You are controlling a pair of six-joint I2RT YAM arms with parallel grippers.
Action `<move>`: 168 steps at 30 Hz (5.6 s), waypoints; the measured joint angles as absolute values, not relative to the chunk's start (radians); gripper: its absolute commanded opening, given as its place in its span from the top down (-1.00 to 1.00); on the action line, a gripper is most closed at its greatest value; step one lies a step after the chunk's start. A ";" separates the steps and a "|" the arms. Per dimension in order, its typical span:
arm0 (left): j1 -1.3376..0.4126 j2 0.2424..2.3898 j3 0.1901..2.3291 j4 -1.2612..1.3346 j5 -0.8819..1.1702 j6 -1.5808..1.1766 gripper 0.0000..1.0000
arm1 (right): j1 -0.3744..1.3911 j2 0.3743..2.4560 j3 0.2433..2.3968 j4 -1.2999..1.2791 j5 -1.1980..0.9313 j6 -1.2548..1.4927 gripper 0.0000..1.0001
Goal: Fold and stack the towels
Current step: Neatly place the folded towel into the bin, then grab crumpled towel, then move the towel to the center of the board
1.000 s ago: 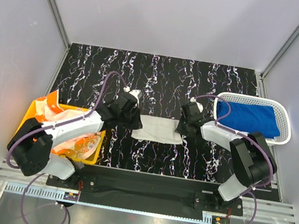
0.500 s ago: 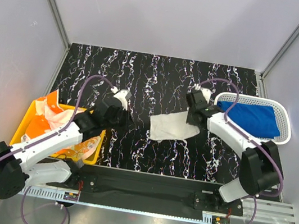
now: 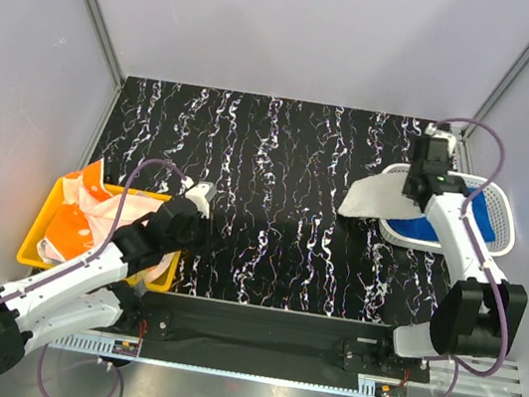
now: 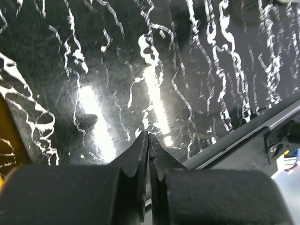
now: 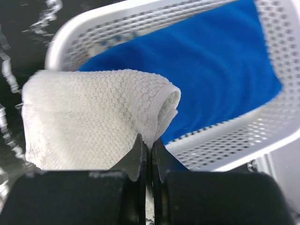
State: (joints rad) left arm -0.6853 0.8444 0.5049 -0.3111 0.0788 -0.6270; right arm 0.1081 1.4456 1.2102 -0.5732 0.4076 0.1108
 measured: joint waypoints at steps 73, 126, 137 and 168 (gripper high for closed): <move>-0.668 0.906 0.748 -0.567 -0.326 -0.786 0.38 | 0.675 1.430 1.077 -0.315 0.270 0.487 -0.99; -0.295 0.949 0.611 -0.637 -0.453 -1.090 1.00 | 0.742 1.476 1.022 -0.236 0.169 0.422 -0.99; -0.295 0.832 0.680 -0.705 -0.431 -1.031 1.00 | 0.742 1.476 1.022 -0.237 0.166 0.422 -0.99; -1.073 1.657 1.541 -0.590 -0.115 -0.683 1.00 | 0.420 1.182 1.152 -0.471 0.323 0.451 -0.99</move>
